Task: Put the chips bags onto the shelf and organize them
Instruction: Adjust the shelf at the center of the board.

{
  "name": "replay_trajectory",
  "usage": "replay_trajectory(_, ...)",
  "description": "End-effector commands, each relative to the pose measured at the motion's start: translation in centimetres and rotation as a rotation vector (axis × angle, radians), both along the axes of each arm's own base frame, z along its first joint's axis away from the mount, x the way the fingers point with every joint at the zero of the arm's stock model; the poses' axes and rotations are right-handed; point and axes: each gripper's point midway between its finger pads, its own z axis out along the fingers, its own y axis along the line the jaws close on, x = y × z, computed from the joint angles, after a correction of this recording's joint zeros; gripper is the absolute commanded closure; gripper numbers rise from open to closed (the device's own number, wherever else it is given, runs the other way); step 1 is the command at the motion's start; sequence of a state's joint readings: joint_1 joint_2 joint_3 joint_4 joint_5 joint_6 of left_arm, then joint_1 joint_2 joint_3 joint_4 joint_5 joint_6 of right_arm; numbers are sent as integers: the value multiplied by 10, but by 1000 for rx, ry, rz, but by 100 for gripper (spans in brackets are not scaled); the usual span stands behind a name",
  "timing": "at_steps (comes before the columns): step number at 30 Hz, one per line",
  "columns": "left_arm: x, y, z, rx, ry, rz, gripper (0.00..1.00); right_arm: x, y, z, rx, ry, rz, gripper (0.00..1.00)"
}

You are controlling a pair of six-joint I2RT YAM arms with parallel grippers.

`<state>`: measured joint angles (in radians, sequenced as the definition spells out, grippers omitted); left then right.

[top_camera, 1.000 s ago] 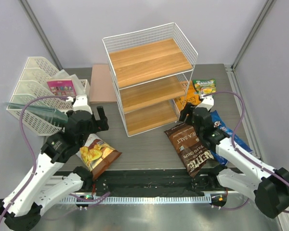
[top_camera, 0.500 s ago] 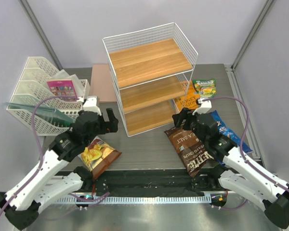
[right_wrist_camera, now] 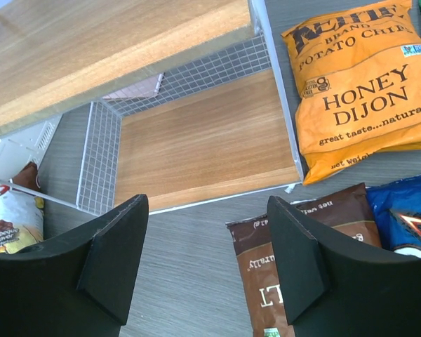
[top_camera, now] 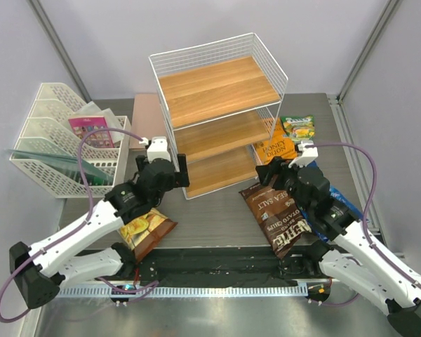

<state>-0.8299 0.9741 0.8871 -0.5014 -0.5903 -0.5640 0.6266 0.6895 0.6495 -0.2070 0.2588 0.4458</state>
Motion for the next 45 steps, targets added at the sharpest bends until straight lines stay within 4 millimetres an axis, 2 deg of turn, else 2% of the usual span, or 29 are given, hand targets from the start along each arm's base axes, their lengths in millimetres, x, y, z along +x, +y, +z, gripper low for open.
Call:
replay_trajectory(1,27,-4,9,-28,-114,92,0,-4,-1,26,4,-49,16,26)
replay_trajectory(3,33,-6,-3,-17,-104,119,0,-6,-4,33,6,-64,12,26)
replay_trajectory(5,38,-4,-6,-7,-110,153,0,-9,-9,39,-9,-76,7,26)
replay_trajectory(11,48,22,-4,28,-115,243,0,-14,-18,43,-28,-82,-8,26)
replay_trajectory(17,64,54,-2,41,-90,319,0,-12,-9,42,-9,-73,22,26)
replay_trajectory(21,66,59,-5,39,-67,316,0,-14,-10,44,-9,-78,23,26)
replay_trajectory(24,60,51,-3,-12,-62,269,0,-14,-12,40,-18,-72,13,26)
replay_trajectory(25,57,53,-7,-26,-59,279,0,-14,-13,38,-23,-68,10,26)
replay_trajectory(29,45,73,2,2,-78,332,0,-15,-17,28,-48,-38,-7,25)
replay_trajectory(33,30,80,6,-21,-66,337,0,-11,-43,17,-117,-5,-133,25)
replay_trajectory(34,27,84,4,-22,-67,347,0,-8,-56,16,-138,-5,-206,25)
replay_trajectory(37,20,86,7,-50,-79,338,0,-2,-72,10,-181,22,-314,25)
replay_trajectory(39,17,80,9,-74,-71,298,0,4,-76,3,-213,42,-352,26)
replay_trajectory(41,13,76,9,-96,-60,276,0,10,-85,6,-222,42,-424,25)
replay_trajectory(45,1,74,13,-141,-58,240,0,35,-88,2,-267,65,-479,24)
